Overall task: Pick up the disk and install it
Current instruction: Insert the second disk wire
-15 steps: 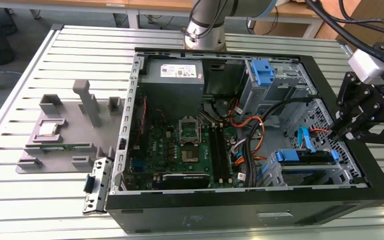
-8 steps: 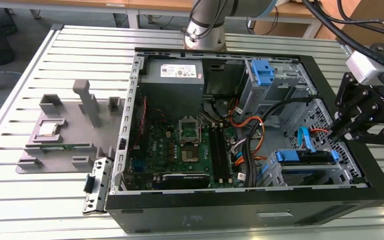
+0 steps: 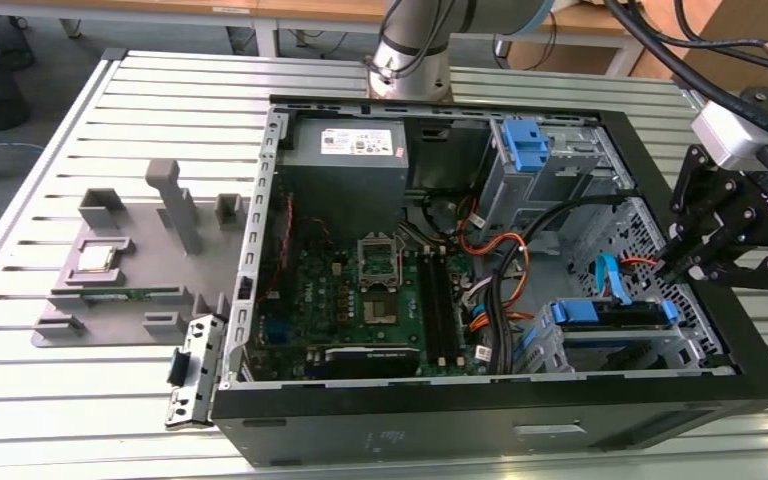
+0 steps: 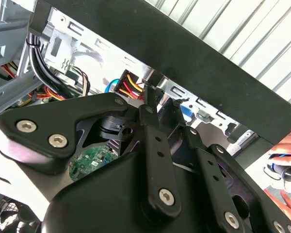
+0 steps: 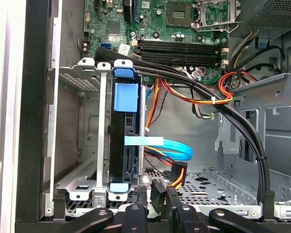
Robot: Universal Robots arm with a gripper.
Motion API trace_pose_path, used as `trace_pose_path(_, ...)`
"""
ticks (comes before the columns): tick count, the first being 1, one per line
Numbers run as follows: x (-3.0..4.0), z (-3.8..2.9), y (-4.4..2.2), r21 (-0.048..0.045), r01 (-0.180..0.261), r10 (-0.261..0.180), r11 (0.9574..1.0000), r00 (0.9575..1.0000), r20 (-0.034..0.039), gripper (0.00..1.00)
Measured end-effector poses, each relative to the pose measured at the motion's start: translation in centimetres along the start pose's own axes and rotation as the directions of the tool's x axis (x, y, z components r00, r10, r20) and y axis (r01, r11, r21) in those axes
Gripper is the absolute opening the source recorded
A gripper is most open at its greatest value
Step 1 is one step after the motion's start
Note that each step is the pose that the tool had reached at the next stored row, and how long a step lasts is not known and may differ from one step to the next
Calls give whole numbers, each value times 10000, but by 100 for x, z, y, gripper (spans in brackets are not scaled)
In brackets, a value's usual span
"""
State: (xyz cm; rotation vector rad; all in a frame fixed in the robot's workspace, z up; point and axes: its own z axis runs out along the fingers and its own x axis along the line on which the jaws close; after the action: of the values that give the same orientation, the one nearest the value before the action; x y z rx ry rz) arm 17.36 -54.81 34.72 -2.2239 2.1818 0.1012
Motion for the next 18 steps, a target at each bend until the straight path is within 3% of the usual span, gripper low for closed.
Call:
trace_pose_path(6,0,0,0,1,-3,3,10000,10000,1,30)
trace_pose_path(8,0,0,0,0,-5,5,10000,10000,0,28)
trace_pose_path(9,0,0,0,0,-5,5,10000,10000,0,21)
trace_pose_path(18,0,0,0,1,-10,10,10000,10000,1,16)
